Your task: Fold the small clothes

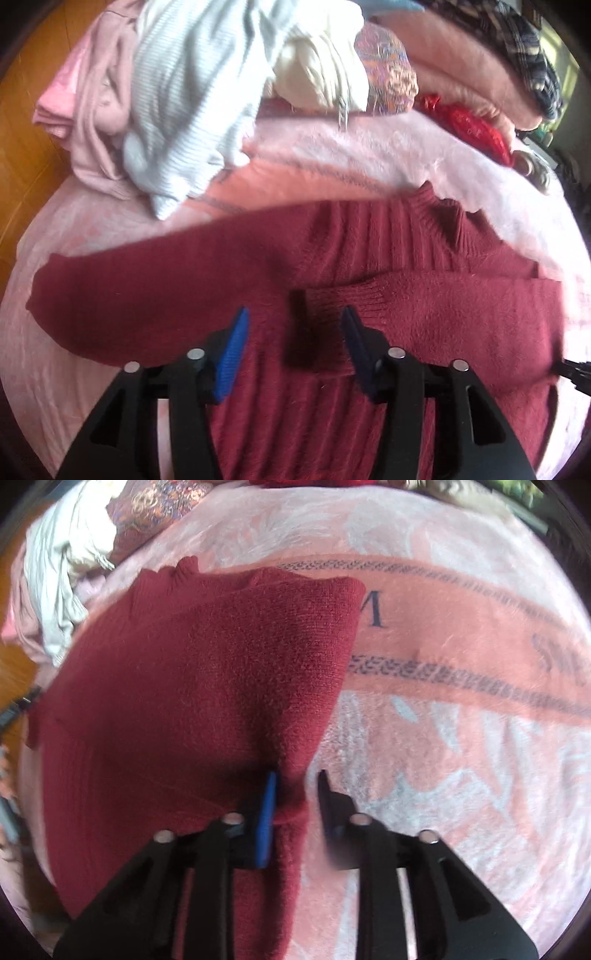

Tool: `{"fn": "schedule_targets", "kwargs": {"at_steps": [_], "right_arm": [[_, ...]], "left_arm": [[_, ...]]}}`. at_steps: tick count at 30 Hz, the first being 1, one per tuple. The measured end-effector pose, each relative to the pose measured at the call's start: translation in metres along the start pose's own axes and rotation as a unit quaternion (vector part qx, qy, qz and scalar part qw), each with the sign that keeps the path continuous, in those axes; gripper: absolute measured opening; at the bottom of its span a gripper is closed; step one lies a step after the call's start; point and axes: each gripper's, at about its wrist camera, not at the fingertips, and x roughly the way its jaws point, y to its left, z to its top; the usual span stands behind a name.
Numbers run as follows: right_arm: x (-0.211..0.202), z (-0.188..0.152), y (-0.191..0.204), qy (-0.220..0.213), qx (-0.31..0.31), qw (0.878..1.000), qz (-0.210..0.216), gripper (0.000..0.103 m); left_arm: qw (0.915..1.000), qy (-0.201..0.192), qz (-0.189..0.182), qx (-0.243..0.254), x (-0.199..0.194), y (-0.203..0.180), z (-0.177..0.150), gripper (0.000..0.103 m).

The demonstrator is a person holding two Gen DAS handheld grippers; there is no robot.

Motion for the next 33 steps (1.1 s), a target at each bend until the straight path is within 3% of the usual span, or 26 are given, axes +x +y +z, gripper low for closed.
{"fn": "schedule_targets", "kwargs": {"at_steps": [3,6,9,13,17,18,20,22,24,25,27,29,31,33], "right_arm": [[-0.021,-0.001,0.006,-0.035,-0.015,0.999,-0.014,0.028],[-0.032,0.003,0.018,-0.047,-0.013,0.999,0.021,0.028],[-0.025,0.002,0.035,-0.037,-0.024,0.997,0.059,0.028],[-0.011,0.006,0.055,-0.028,-0.053,0.997,0.044,0.028],[0.003,0.01,0.059,-0.015,-0.046,0.998,0.045,0.028],[0.005,0.01,0.059,-0.012,-0.046,0.998,0.04,0.028],[0.011,0.01,0.056,-0.004,-0.04,0.998,0.038,0.028],[0.017,0.007,0.051,0.004,-0.033,0.999,0.038,0.023],[0.021,0.004,0.046,0.008,-0.029,0.999,0.045,0.022],[0.021,0.004,0.043,0.009,-0.025,0.998,0.05,0.022],[0.021,0.003,0.041,0.011,-0.02,0.998,0.054,0.021],[0.022,0.003,0.04,0.012,-0.02,0.998,0.053,0.021],[0.022,0.002,0.043,0.013,-0.024,0.999,0.047,0.021],[0.022,0.002,0.045,0.014,-0.029,0.999,0.04,0.021]], "left_arm": [[0.9996,0.026,-0.011,0.008,-0.004,0.0,-0.011,0.06],[0.9961,0.077,-0.043,-0.002,0.003,-0.011,-0.029,0.06],[0.9867,0.128,-0.095,-0.033,0.015,-0.024,-0.042,0.06],[0.9825,0.142,-0.098,-0.069,0.029,-0.025,-0.04,0.06],[0.969,0.157,-0.133,-0.136,0.054,-0.011,-0.032,0.056],[0.9674,0.154,-0.138,-0.146,0.057,-0.009,-0.031,0.052],[0.9675,0.137,-0.149,-0.151,0.061,-0.01,-0.024,0.023],[0.9689,0.117,-0.152,-0.156,0.057,-0.009,-0.02,0.015],[0.9751,0.071,-0.153,-0.144,0.039,-0.01,-0.016,0.011],[0.9798,0.024,-0.159,-0.118,0.018,-0.014,-0.016,0.011],[0.9863,-0.046,-0.153,-0.041,-0.014,-0.027,-0.018,0.016],[0.9909,-0.068,-0.116,0.003,-0.023,-0.031,-0.025,0.037],[0.9958,-0.037,-0.083,0.007,-0.004,-0.022,-0.029,0.058],[0.9978,0.017,-0.061,-0.02,0.02,0.0,-0.032,0.06]]}}
